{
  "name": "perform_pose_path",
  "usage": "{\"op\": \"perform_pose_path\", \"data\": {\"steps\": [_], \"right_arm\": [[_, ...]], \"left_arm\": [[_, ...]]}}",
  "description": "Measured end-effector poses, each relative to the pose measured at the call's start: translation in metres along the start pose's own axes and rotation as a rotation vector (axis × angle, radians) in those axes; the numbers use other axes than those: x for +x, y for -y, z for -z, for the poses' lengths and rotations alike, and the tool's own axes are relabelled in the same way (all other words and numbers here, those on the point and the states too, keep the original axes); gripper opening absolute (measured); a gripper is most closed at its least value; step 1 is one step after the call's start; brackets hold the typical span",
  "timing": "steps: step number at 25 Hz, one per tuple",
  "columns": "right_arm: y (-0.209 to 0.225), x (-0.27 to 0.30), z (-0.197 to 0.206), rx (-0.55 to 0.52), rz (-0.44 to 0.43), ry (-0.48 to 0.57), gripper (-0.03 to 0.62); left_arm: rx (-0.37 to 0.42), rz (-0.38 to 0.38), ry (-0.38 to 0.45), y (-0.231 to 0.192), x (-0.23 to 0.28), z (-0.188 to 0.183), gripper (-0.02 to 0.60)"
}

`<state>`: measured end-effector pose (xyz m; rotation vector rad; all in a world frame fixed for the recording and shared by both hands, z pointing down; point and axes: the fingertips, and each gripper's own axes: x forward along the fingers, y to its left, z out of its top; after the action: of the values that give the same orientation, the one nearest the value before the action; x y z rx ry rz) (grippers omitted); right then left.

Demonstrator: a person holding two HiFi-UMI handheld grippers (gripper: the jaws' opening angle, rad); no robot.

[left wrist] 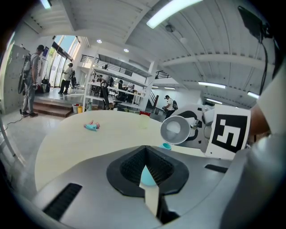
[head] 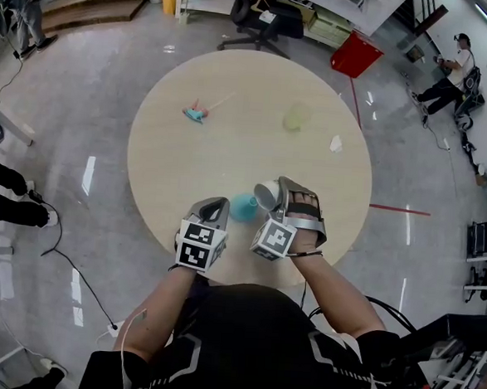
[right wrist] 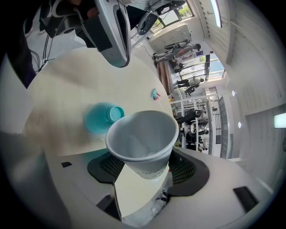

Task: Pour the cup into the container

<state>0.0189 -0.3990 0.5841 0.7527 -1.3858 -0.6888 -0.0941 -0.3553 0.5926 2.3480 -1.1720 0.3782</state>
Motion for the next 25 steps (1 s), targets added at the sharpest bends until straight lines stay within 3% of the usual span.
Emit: {"op": "perform_pose_path", "data": {"steps": [9, 25], "right_arm": [[-0.003, 0.001, 0.005, -0.075, 0.015, -0.043, 0.310], [0.006, -0.004, -0.004, -0.152, 0.056, -0.031, 0.310]], "left_arm": [[-0.010, -0.012, 0.013, -0.006, 0.003, 0.002, -0.011], [-0.033, -0.018, 0.044, -0.011, 0.003, 0.001, -0.011]]}}
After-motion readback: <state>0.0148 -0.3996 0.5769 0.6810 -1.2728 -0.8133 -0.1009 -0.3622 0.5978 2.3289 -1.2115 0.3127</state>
